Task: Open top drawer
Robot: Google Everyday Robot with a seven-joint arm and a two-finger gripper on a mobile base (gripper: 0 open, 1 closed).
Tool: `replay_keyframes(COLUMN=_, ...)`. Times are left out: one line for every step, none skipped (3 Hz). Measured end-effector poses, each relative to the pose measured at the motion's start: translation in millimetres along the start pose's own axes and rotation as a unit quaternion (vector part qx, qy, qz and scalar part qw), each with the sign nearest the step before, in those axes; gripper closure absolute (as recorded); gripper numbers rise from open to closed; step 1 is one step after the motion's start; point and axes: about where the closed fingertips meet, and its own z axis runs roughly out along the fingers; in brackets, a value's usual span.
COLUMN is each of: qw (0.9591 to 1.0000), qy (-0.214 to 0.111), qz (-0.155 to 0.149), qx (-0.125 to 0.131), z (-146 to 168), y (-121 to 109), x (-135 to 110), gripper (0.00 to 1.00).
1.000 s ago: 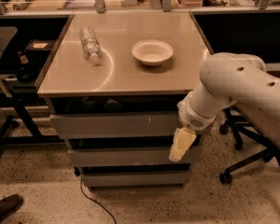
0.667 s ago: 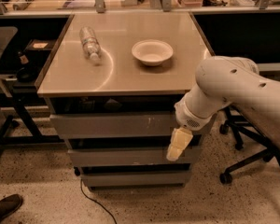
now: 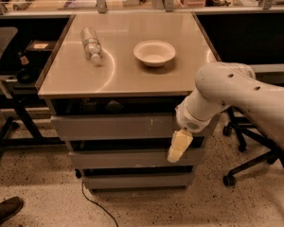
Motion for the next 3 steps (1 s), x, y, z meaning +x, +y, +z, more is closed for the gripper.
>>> replay_keyframes(qw=1.0, qy=-0.001, qz=-0.001, qx=-0.001, z=12, y=-7, x=2, gripper=0.0)
replay_keyframes(qw=1.0, qy=-0.001, qz=-0.004, qx=0.001, z=21, y=-16, x=3, gripper=0.0)
replay_keyframes(qw=0.9999, qy=-0.001, qz=-0.01, qx=0.004, z=28, y=-24, x=4, gripper=0.0)
